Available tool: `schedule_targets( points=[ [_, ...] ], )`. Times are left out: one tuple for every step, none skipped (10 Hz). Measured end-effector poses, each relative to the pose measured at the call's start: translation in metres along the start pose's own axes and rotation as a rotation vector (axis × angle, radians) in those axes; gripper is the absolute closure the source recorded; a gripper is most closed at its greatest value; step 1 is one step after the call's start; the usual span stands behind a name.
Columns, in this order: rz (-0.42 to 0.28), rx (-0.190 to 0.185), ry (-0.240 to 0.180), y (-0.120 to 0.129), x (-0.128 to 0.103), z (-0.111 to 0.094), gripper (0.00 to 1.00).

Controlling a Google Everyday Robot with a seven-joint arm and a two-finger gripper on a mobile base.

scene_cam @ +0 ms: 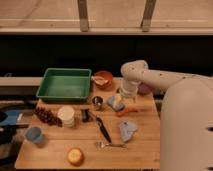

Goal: Place pepper in paper cup

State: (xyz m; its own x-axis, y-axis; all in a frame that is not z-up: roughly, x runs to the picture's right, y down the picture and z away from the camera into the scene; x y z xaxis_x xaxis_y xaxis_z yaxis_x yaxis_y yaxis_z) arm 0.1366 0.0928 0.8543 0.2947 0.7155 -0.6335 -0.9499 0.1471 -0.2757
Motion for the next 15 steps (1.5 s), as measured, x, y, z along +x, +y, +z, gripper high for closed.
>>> schedule_targets(
  points=[
    [-0.016,-0.006,0.014,-0.005,0.003,0.007,0.22],
    [-0.020,-0.025,0.016,-0.016,0.010,0.011,0.22],
    [-0.019,-0.044,0.016,-0.025,0.015,0.014,0.22],
    [-0.017,-0.075,0.011,-0.034,0.019,0.017,0.22],
    [-0.018,-0.105,0.006,-0.039,0.019,0.023,0.22],
    [-0.022,-0.130,-0.002,-0.044,0.019,0.030,0.22],
    [-0.029,-0.146,-0.011,-0.047,0.018,0.032,0.22],
    [-0.037,-0.159,-0.015,-0.050,0.018,0.034,0.22],
    [-0.049,-0.173,-0.019,-0.049,0.016,0.037,0.22],
    [-0.059,-0.179,-0.017,-0.047,0.015,0.040,0.22],
    [-0.073,-0.189,-0.016,-0.044,0.013,0.043,0.22],
    [-0.085,-0.198,-0.011,-0.042,0.013,0.047,0.22],
    [-0.092,-0.204,-0.008,-0.041,0.014,0.050,0.22],
    [-0.101,-0.211,-0.004,-0.039,0.014,0.053,0.22],
    [-0.106,-0.215,0.002,-0.038,0.015,0.053,0.22]
  ],
)
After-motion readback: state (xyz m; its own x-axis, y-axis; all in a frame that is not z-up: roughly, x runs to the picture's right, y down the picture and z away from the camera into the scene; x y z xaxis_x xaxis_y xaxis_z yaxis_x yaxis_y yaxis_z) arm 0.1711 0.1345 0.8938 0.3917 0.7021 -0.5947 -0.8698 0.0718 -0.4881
